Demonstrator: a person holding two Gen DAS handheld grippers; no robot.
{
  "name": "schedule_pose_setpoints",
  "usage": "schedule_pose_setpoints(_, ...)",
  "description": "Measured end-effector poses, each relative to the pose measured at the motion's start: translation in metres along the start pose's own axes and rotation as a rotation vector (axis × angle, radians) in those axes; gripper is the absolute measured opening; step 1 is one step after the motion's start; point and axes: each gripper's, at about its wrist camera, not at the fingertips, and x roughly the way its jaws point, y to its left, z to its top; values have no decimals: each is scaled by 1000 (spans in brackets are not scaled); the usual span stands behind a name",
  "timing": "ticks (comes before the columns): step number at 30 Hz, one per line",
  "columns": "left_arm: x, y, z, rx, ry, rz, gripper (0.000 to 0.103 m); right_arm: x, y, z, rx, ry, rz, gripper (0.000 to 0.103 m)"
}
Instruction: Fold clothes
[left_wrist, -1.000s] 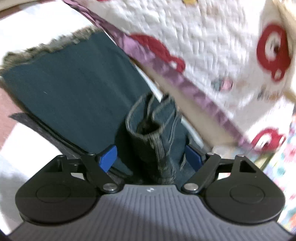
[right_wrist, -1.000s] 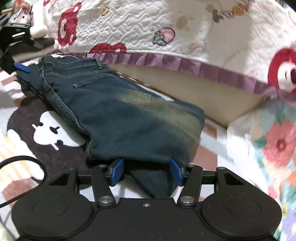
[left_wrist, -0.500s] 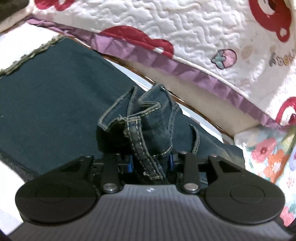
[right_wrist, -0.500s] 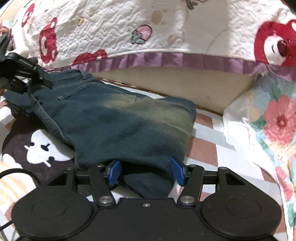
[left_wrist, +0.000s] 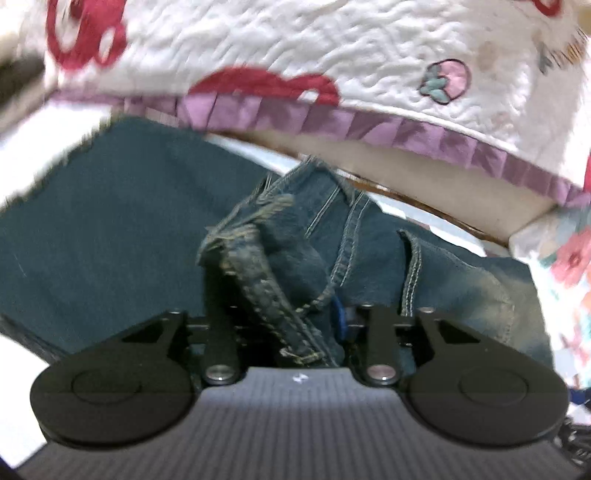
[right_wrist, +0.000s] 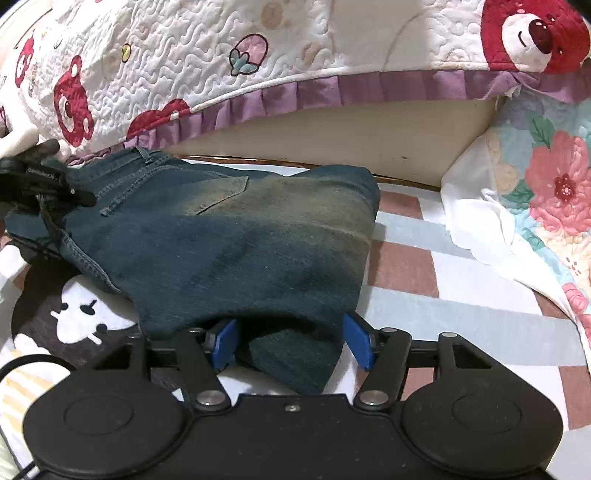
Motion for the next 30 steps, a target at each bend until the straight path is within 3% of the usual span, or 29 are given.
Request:
schedule_pose_setpoints(9,-20,-40,27,252,-111,98,21,-1,9,-6,-104,-28,-18,67)
schedule_pose_setpoints(19,-48,-42,92,306,-255,119,21,17,16,-11,-144,-15,-17,68)
schedule_pose_setpoints(24,-70,-15,112,251,-348,155,21,16,21,-12,-161,-27,-26,69)
schedule_pose_setpoints(27,-61,24,96,214,-312,202,21,16,18,-12,-127,-23,0,69)
schedule_pose_setpoints(30,-33,74,65,94,-176,239,21,16,18,-11,-114,-21,20,69)
